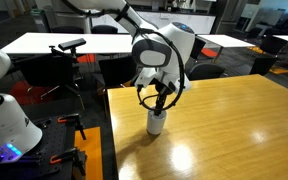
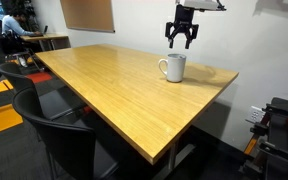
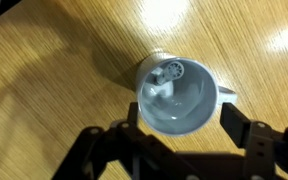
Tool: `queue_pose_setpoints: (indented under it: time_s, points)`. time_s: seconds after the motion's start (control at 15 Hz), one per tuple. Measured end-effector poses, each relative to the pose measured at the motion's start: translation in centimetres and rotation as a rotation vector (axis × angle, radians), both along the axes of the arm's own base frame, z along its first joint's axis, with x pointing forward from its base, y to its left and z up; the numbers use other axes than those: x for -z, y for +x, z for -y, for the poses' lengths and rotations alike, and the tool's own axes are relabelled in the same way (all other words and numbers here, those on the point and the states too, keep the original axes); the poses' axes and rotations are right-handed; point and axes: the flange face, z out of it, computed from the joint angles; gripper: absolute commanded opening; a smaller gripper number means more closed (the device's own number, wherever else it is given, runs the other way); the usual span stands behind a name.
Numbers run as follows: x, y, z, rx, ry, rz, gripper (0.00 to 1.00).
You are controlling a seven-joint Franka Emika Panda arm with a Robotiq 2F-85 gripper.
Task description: Pick the marker in the cup and put it on the table
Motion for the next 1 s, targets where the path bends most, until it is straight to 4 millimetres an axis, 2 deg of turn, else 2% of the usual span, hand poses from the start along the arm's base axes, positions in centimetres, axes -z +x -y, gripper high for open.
queue_pose_setpoints:
  time_s: [0.2, 0.53, 1.0]
  points:
    - [1.5, 0.3, -0.2, -0.012, 0.008, -0.008, 0.67]
    - [2.9, 0.6, -0.8, -0.019, 0.013, -0.017, 0.57]
    - [3.1, 0.7, -0.9, -0.018, 0.015, -0.016, 0.50]
